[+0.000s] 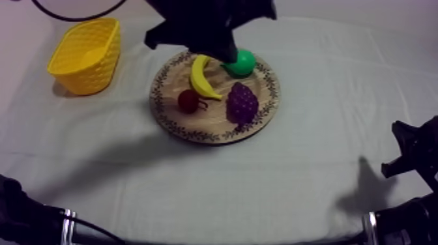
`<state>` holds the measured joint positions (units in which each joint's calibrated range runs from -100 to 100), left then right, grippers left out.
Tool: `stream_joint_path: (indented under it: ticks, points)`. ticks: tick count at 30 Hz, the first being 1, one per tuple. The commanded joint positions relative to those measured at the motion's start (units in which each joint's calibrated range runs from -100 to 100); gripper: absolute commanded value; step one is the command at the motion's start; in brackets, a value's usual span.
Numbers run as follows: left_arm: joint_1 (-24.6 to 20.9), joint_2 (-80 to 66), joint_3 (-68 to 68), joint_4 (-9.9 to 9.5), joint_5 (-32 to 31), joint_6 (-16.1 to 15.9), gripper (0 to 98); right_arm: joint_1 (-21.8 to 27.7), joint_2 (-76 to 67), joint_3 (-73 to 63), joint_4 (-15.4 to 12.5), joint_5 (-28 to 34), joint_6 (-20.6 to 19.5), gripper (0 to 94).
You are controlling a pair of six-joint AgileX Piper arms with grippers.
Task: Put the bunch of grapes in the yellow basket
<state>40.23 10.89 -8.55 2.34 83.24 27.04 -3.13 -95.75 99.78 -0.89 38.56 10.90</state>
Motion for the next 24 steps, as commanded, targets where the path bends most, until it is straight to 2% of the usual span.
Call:
stream_joint_path:
  ticks: [1,6,14,19,24]
  points:
    - [0.44,3.09,-3.82,-0.26,1.3,0.22,0.0,-0.01,0.0,0.0,-0.01,-0.01,0.02,0.3]
    - [0.93,7.11,-7.44,-0.99,4.01,1.0,4.1,-0.01,0.0,0.0,-0.01,-0.01,0.02,0.3]
    - [0.44,9.85,-8.58,-1.04,4.89,0.89,38.9,-0.01,0.0,0.0,-0.01,-0.01,0.02,0.3]
    - [0.23,11.56,-9.39,-0.98,4.93,0.62,55.3,-0.01,0.0,0.0,-0.01,-0.01,0.02,0.3]
    - [0.05,14.06,-10.36,-0.95,4.94,0.45,67.4,-0.01,0.0,0.0,-0.01,-0.01,0.02,0.3]
